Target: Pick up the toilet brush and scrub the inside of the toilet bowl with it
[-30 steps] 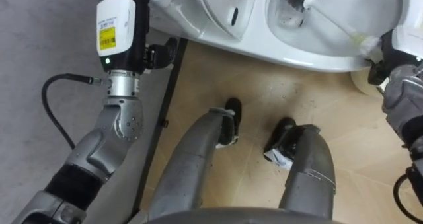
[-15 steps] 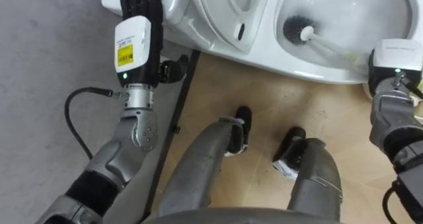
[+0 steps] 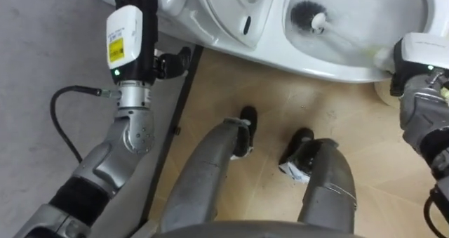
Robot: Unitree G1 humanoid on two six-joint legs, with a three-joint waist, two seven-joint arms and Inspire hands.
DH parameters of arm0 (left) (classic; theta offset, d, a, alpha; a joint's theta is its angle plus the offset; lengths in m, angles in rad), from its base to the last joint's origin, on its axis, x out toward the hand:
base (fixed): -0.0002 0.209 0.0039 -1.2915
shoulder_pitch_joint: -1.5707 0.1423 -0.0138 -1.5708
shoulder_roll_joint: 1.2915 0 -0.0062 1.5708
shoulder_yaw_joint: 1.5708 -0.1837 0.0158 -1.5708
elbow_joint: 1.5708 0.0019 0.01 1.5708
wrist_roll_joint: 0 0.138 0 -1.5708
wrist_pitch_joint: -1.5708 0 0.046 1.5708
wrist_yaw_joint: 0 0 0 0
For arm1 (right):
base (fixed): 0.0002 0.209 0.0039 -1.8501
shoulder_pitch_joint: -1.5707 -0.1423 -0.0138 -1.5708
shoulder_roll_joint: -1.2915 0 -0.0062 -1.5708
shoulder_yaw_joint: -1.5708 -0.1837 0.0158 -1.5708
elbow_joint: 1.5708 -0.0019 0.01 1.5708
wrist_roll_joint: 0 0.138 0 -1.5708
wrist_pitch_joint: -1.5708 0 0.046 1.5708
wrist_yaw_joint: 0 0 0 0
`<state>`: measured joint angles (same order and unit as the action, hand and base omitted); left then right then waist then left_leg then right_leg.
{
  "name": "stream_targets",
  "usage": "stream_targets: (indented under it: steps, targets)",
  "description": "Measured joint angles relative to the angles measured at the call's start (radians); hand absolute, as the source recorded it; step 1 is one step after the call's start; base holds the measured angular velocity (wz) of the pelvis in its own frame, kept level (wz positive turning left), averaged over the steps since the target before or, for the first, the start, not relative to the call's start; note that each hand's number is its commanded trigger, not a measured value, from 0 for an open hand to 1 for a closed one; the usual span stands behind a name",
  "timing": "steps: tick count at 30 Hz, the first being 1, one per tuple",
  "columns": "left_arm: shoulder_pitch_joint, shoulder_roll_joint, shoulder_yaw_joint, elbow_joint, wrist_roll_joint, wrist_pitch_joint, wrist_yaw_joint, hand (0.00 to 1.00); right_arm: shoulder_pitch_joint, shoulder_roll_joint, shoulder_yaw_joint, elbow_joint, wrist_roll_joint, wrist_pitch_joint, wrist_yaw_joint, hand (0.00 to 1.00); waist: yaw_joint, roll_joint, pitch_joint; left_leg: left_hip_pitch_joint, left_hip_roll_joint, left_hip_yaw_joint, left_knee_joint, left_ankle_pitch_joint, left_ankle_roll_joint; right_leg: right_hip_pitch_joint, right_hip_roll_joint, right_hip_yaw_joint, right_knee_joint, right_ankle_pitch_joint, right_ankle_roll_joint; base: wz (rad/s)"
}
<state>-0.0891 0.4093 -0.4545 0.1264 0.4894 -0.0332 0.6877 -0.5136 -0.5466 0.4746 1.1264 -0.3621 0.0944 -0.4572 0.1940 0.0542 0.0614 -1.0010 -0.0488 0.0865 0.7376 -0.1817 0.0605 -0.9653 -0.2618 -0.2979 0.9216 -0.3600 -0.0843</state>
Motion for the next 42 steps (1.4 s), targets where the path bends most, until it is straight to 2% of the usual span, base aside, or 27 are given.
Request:
stream_targets:
  steps: [2, 4, 7, 9, 11, 14, 15, 16, 18, 19, 22, 27, 28, 32, 35, 36, 37, 39, 42]
  targets:
    - [0.000, -0.003, 0.012, 0.001, 0.044, 0.006, -0.011, 0.00, -0.024, -0.003, -0.038, 0.014, -0.005, 0.001, 0.003, 1.00, 0.000, -0.003, 0.0001, -0.013, -0.004, 0.014, 0.008, -0.001, 0.004, -0.022, -0.011, 0.011, 0.015, 0.002, 0.003, -0.05]
    - [0.000, -0.015, 0.018, 0.004, 0.071, 0.012, -0.023, 0.00, -0.047, -0.026, -0.073, 0.029, -0.072, 0.018, -0.001, 1.00, -0.009, -0.003, -0.0005, -0.017, -0.022, 0.023, 0.014, 0.005, 0.018, -0.038, -0.035, 0.023, 0.042, 0.000, 0.009, 0.09]
    - [0.000, -0.020, 0.016, 0.012, 0.073, 0.013, -0.024, 0.00, -0.057, -0.052, -0.063, 0.040, -0.210, 0.039, -0.015, 1.00, -0.008, -0.004, -0.0016, -0.014, -0.024, 0.025, 0.028, 0.003, 0.023, -0.035, -0.034, 0.031, 0.052, -0.001, 0.014, 0.00]
    - [0.000, -0.030, 0.016, 0.021, 0.073, 0.017, -0.025, 0.00, -0.051, -0.049, -0.058, 0.037, -0.302, 0.059, -0.023, 1.00, -0.002, -0.001, -0.0032, -0.006, -0.019, 0.025, 0.028, 0.001, 0.024, -0.021, -0.029, 0.025, 0.043, 0.000, 0.013, -0.08]
    - [-0.002, -0.044, 0.015, 0.037, 0.073, 0.022, -0.027, 0.00, -0.045, -0.041, -0.017, 0.037, -0.393, 0.077, -0.025, 1.00, 0.009, 0.007, -0.0084, 0.006, -0.007, 0.023, 0.023, 0.000, 0.021, -0.004, -0.014, 0.020, 0.023, 0.005, 0.013, -0.14]
    - [-0.005, -0.066, -0.014, 0.081, 0.071, 0.037, -0.038, 0.00, -0.004, -0.010, 0.055, 0.036, -0.495, 0.093, -0.044, 1.00, 0.036, 0.045, -0.0178, 0.050, 0.006, 0.014, 0.001, -0.004, 0.017, 0.053, 0.007, 0.005, -0.022, 0.014, 0.013, -0.09]
    - [-0.004, -0.087, -0.024, 0.109, 0.072, 0.038, -0.038, 0.00, 0.022, 0.016, 0.077, 0.037, -0.521, 0.106, -0.045, 1.00, 0.043, 0.069, -0.0215, 0.074, 0.005, 0.006, -0.018, -0.003, 0.016, 0.082, 0.016, -0.005, -0.045, 0.016, 0.016, 0.04]
    - [-0.002, -0.109, -0.033, 0.126, 0.072, 0.040, -0.040, 0.00, 0.045, 0.049, 0.076, 0.043, -0.512, 0.144, -0.052, 1.00, 0.058, 0.090, -0.0304, 0.088, 0.006, 0.001, -0.035, -0.001, 0.013, 0.098, 0.021, -0.005, -0.068, 0.021, 0.021, 0.00]
    - [0.012, -0.128, -0.030, 0.137, 0.072, 0.047, -0.038, 0.00, 0.054, 0.074, 0.063, 0.047, -0.509, 0.188, -0.068, 1.00, 0.061, 0.102, -0.0378, 0.102, 0.007, 0.007, -0.062, 0.002, 0.010, 0.104, 0.023, -0.004, -0.088, 0.028, 0.019, -0.08]
    - [0.017, -0.131, -0.028, 0.139, 0.070, 0.050, -0.036, 0.00, 0.065, 0.085, 0.066, 0.044, -0.509, 0.188, -0.072, 1.00, 0.060, 0.099, -0.0350, 0.112, 0.009, 0.015, -0.068, 0.004, 0.009, 0.115, 0.024, -0.005, -0.093, 0.028, 0.018, 0.00]
    - [0.041, -0.132, -0.029, 0.126, 0.070, 0.052, -0.037, 0.00, 0.087, 0.113, 0.063, 0.041, -0.509, 0.209, -0.075, 1.00, 0.054, 0.113, -0.0396, 0.130, 0.019, -0.006, -0.082, 0.002, -0.001, 0.154, 0.043, -0.032, -0.131, 0.028, 0.013, 0.06]
    - [0.063, -0.132, -0.024, 0.125, 0.054, 0.046, -0.038, 0.00, 0.121, 0.121, 0.063, 0.036, -0.498, 0.213, -0.084, 1.00, 0.055, 0.119, -0.0377, 0.163, 0.026, -0.003, -0.099, -0.001, -0.007, 0.198, 0.061, -0.039, -0.164, 0.023, 0.014, 0.05]
    - [0.070, -0.132, -0.023, 0.132, 0.051, 0.042, -0.043, 0.00, 0.130, 0.121, 0.063, 0.038, -0.498, 0.213, -0.073, 1.00, 0.057, 0.115, -0.0325, 0.178, 0.030, -0.003, -0.102, -0.004, -0.009, 0.219, 0.066, -0.043, -0.179, 0.023, 0.015, -0.07]
    - [0.087, -0.123, -0.020, 0.131, 0.033, 0.029, -0.067, 0.00, 0.148, 0.103, 0.058, 0.041, -0.497, 0.207, -0.050, 1.00, 0.056, 0.104, -0.0250, 0.222, 0.035, 0.007, -0.120, -0.005, -0.010, 0.262, 0.067, -0.051, -0.200, 0.018, 0.015, 0.03]
    - [0.096, -0.124, -0.021, 0.135, 0.033, 0.027, -0.079, 0.00, 0.168, 0.091, 0.059, 0.047, -0.494, 0.186, -0.041, 1.00, 0.057, 0.099, -0.0221, 0.249, 0.037, 0.007, -0.124, -0.004, -0.011, 0.297, 0.070, -0.059, -0.218, 0.017, 0.016, 0.02]
    - [0.097, -0.123, -0.021, 0.141, 0.028, 0.025, -0.092, 0.00, 0.175, 0.090, 0.060, 0.057, -0.493, 0.179, -0.040, 1.00, 0.058, 0.094, -0.0185, 0.270, 0.036, 0.006, -0.127, -0.004, -0.011, 0.324, 0.073, -0.063, -0.231, 0.017, 0.016, 0.00]
    - [0.099, -0.122, -0.019, 0.153, 0.021, 0.019, -0.102, 0.00, 0.186, 0.090, 0.060, 0.063, -0.494, 0.170, -0.031, 1.00, 0.057, 0.076, -0.0162, 0.298, 0.035, 0.004, -0.140, -0.004, -0.011, 0.345, 0.069, -0.059, -0.233, 0.011, 0.019, 0.00]
    - [0.103, -0.119, -0.018, 0.170, 0.014, 0.011, -0.108, 0.00, 0.211, 0.088, 0.060, 0.070, -0.495, 0.147, -0.017, 1.00, 0.055, 0.048, -0.0171, 0.337, 0.031, 0.004, -0.159, -0.004, -0.012, 0.381, 0.065, -0.064, -0.244, 0.005, 0.021, 0.07]
    - [0.111, -0.110, 0.004, 0.206, 0.007, -0.010, -0.128, 0.00, 0.242, 0.081, 0.061, 0.080, -0.495, 0.123, 0.011, 1.00, 0.059, 0.005, -0.0167, 0.399, 0.035, 0.005, -0.183, -0.004, -0.012, 0.452, 0.074, -0.076, -0.281, 0.005, 0.022, 0.05]
